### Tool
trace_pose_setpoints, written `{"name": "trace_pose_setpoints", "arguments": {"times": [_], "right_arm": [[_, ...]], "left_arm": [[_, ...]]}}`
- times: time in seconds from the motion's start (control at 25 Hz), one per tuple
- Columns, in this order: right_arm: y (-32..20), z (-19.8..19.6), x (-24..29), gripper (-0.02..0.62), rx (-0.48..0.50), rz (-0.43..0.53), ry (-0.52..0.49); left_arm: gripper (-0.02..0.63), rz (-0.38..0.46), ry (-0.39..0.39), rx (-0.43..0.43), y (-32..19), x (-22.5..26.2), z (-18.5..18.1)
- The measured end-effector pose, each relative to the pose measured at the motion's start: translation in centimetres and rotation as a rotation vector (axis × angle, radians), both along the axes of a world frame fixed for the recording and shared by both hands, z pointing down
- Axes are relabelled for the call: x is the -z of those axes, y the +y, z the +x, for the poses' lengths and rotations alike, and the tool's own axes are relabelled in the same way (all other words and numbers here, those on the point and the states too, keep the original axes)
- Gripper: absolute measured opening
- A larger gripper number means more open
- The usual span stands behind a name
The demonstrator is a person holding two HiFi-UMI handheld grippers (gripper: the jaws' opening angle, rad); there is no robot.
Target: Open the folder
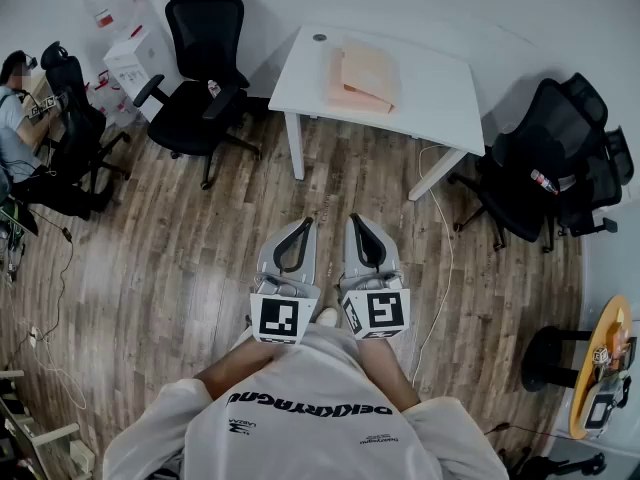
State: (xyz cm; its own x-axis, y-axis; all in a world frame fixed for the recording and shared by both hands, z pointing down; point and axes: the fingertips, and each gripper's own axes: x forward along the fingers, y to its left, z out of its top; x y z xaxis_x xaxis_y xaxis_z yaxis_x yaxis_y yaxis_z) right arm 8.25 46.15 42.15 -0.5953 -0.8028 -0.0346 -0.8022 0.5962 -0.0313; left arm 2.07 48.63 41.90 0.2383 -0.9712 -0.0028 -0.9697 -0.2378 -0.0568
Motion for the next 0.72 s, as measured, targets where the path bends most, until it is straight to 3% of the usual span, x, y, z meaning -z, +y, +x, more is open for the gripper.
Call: {"name": "trace_pose_setpoints", "arguments": {"times": [0.32, 0.52, 0.72], "right_arm": [[-1.0, 1.9, -0.7, 0.0, 0.029, -0.014, -0.008], [-1.0, 0.6, -0.9, -0.002, 0.1, 0.018, 0.053], [-4.5, 0.3, -1.1, 0.0, 0.086, 0.018, 0.017]], "left_arm": [[-0.006, -0.005, 0.004, 0.027, -1.0, -0.9, 1.7], [-0.006, -0.01, -0.018, 0.031, -2.9, -2.9, 1.6], [-0.006, -0.006, 0.003, 0.03, -6.0, -3.4, 0.8]]}}
